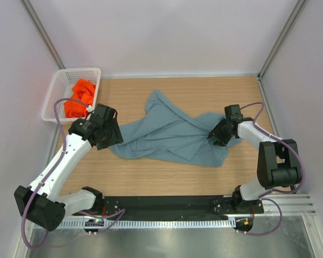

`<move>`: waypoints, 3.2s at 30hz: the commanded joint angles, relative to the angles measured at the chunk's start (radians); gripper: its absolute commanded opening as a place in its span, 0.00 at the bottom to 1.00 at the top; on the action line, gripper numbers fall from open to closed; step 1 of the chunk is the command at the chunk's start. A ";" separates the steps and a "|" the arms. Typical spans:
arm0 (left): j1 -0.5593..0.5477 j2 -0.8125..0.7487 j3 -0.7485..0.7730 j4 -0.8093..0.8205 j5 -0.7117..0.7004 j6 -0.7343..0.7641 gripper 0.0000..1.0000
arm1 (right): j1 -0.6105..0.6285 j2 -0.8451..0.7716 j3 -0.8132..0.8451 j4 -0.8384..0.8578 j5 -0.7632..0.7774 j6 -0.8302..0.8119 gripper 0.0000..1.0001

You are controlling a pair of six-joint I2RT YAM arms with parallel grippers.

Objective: Fold and stack the t-shirts
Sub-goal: Flatten the tshirt out

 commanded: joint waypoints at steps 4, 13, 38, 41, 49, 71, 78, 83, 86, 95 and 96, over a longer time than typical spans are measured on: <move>0.041 0.035 0.053 -0.011 -0.009 0.023 0.59 | 0.000 0.040 0.049 0.042 0.063 0.057 0.45; 0.170 0.069 0.007 0.030 0.091 0.065 0.57 | 0.002 0.086 0.076 0.060 0.080 0.024 0.34; 0.230 0.371 -0.010 0.142 0.085 0.036 0.47 | -0.147 -0.306 0.073 -0.323 0.325 -0.283 0.02; 0.231 0.396 -0.042 0.156 0.108 0.006 0.47 | -0.147 -0.317 0.073 -0.327 0.295 -0.288 0.02; 0.270 0.449 -0.094 0.225 0.062 -0.001 0.48 | -0.147 -0.311 0.072 -0.305 0.262 -0.286 0.02; 0.293 0.580 -0.091 0.326 0.050 -0.004 0.15 | -0.147 -0.265 0.089 -0.288 0.187 -0.280 0.01; 0.293 0.551 -0.071 0.296 0.033 0.011 0.00 | -0.147 -0.224 0.142 -0.282 0.156 -0.277 0.02; 0.293 0.448 -0.003 0.218 0.031 0.025 0.00 | -0.147 -0.186 0.239 -0.302 0.146 -0.265 0.02; 0.293 0.347 0.074 0.188 0.045 0.026 0.00 | -0.147 -0.150 0.366 -0.297 0.153 -0.211 0.01; 0.300 0.298 0.523 0.124 0.033 -0.066 0.00 | -0.173 0.037 1.018 -0.262 0.222 -0.030 0.02; 0.305 0.307 0.629 0.113 0.036 -0.069 0.00 | -0.185 0.037 1.090 -0.251 0.225 -0.024 0.01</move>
